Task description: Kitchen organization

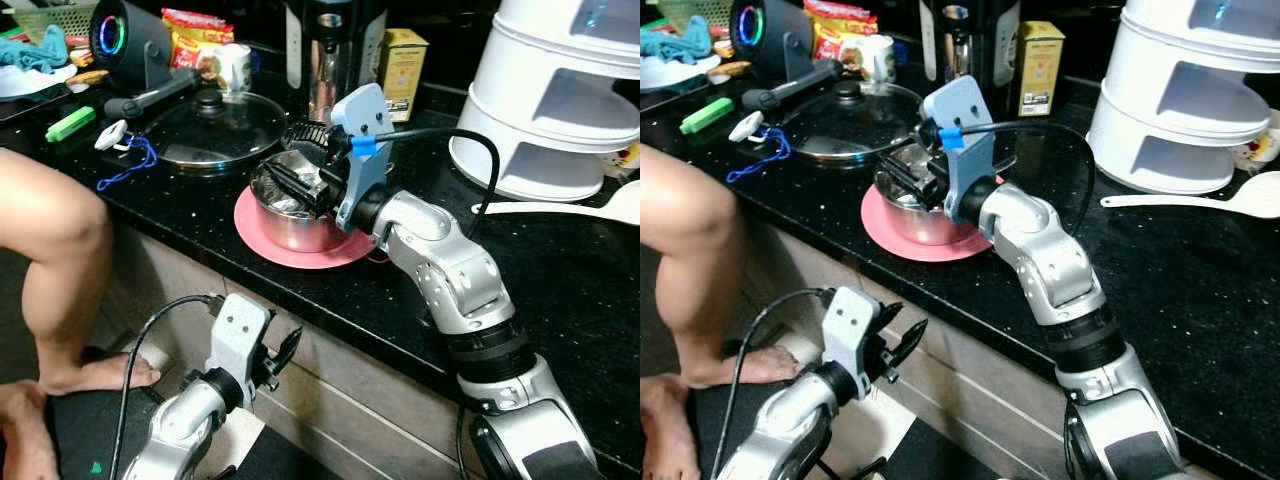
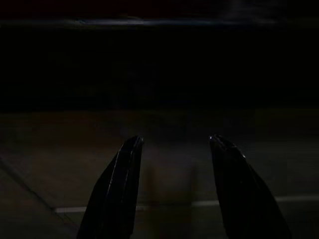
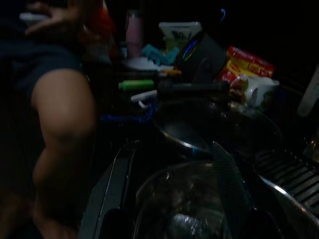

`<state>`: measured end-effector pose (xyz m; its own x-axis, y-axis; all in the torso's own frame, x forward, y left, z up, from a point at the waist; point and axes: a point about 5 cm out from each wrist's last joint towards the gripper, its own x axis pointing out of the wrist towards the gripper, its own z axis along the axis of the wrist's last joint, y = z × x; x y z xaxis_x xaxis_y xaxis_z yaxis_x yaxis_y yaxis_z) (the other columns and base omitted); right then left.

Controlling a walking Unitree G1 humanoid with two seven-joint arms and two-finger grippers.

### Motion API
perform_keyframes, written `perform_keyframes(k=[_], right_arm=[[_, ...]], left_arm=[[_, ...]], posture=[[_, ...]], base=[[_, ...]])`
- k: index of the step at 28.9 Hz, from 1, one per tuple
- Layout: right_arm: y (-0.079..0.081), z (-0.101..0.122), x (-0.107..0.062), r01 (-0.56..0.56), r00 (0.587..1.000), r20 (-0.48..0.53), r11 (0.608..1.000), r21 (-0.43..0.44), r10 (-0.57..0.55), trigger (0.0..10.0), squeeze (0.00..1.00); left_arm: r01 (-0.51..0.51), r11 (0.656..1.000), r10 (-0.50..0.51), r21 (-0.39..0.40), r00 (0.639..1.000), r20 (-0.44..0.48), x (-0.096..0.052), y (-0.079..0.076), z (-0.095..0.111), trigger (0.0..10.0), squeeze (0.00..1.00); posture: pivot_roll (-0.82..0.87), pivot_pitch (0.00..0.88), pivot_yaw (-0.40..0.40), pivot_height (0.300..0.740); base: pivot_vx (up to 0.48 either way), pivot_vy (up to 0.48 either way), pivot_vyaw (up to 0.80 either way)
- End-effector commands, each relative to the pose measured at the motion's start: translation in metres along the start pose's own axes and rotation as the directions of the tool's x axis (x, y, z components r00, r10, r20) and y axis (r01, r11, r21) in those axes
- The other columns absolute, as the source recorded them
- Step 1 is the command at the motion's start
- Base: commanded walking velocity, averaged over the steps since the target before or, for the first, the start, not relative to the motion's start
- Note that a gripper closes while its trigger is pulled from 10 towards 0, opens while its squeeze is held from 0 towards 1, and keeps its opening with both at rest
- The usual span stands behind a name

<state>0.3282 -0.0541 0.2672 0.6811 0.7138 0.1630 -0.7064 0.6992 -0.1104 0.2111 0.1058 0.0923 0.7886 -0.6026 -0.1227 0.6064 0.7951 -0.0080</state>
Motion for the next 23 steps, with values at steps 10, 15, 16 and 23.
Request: perform_keyframes(k=[10,15,16,23], right_arm=[[-0.027,0.008,-0.020,0.043,0.997,0.068,0.999,0.027,-0.045,10.0,0.00],[-0.036,0.007,-0.039,-0.015,0.997,0.072,1.000,0.023,0.014,10.0,0.00],[-0.037,0.006,-0.041,-0.017,0.997,0.072,1.000,0.023,0.015,10.0,0.00],[-0.040,-0.008,-0.053,-0.026,0.999,0.028,1.000,0.015,0.026,10.0,0.00]], left_arm=[[0.102,0.995,-0.103,-0.016,0.994,-0.021,-0.007,-0.020,0.003,10.0,0.00],[0.107,0.994,-0.108,-0.034,0.994,-0.015,-0.007,-0.020,0.005,10.0,0.00],[0.109,0.993,-0.109,-0.040,0.994,-0.014,-0.007,-0.020,0.005,10.0,0.00],[0.111,0.992,-0.112,-0.067,0.994,-0.005,-0.009,-0.018,0.008,10.0,0.00]], posture=[[0.07,0.000,-0.027,0.732],[0.05,0.000,-0.019,0.732],[0.05,0.000,-0.019,0.732],[0.05,0.001,-0.015,0.732]], base=[[0.000,0.000,0.00],[0.000,0.000,0.00],[0.000,0.000,0.00],[0.000,0.000,0.00]])
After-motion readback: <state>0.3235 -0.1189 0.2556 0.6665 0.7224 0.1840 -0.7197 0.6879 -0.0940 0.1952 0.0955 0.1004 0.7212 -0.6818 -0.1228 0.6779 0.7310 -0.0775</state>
